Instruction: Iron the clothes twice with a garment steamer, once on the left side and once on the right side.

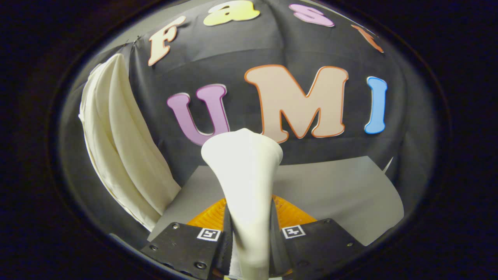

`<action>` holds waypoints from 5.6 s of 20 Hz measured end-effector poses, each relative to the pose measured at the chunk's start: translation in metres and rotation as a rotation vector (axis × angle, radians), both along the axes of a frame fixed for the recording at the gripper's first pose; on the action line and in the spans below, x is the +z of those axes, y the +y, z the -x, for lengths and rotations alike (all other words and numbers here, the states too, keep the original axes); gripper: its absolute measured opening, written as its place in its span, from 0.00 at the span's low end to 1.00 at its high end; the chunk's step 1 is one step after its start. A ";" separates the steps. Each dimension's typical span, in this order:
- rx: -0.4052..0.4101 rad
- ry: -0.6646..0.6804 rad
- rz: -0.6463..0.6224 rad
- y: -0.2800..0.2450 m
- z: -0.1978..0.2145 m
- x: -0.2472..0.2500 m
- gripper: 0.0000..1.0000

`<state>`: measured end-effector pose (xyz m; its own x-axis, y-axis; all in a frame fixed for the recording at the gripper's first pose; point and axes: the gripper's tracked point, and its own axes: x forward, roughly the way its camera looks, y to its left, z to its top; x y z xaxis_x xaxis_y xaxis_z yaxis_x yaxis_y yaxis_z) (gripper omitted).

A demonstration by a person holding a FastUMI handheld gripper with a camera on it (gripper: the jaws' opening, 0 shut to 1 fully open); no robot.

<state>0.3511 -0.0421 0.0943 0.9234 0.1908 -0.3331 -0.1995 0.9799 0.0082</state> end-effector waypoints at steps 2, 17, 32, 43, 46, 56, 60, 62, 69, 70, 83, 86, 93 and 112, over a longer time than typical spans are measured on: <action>-0.013 -0.067 -0.010 -0.005 0.011 0.011 0.43; -0.088 -0.257 -0.083 0.112 0.158 0.042 0.42; -0.002 -0.235 -0.064 0.371 0.176 0.025 0.42; -0.084 -0.245 -0.042 0.478 0.126 0.001 0.42; -0.114 -0.270 -0.029 0.480 0.120 -0.004 0.42; -0.131 -0.178 0.072 0.478 0.096 -0.065 0.43; -0.116 -0.123 0.102 0.478 0.093 -0.103 0.43; -0.116 -0.094 0.120 0.478 0.091 -0.121 0.43; -0.105 -0.013 0.166 0.480 0.080 -0.181 0.43; -0.103 -0.003 0.172 0.480 0.078 -0.190 0.43; -0.100 0.133 0.223 0.470 0.060 -0.284 0.44; -0.098 0.133 0.217 0.473 0.059 -0.297 0.44; -0.029 0.148 0.177 0.470 0.074 -0.297 0.39; 0.095 -0.232 0.052 0.374 0.181 -0.012 0.35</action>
